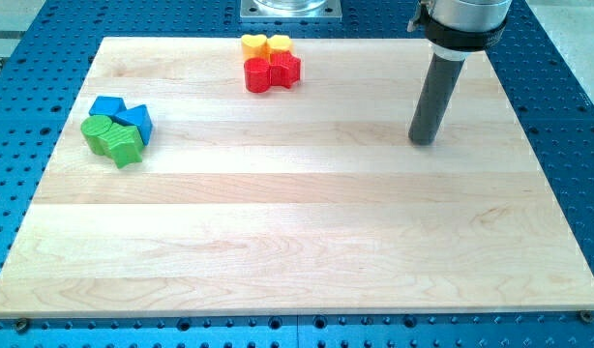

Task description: Move your arm to the top right side of the hexagon

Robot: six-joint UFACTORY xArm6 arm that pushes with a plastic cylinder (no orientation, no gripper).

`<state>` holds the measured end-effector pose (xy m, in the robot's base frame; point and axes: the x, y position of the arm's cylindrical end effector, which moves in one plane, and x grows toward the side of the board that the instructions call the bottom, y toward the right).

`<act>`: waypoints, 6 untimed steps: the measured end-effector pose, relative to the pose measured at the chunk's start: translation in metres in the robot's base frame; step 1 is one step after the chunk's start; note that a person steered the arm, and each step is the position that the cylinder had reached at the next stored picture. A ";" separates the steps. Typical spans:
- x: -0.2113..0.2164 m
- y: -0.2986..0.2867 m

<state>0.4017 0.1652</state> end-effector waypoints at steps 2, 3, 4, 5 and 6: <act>-0.104 -0.019; -0.141 -0.026; -0.156 -0.028; -0.210 -0.046; -0.210 -0.048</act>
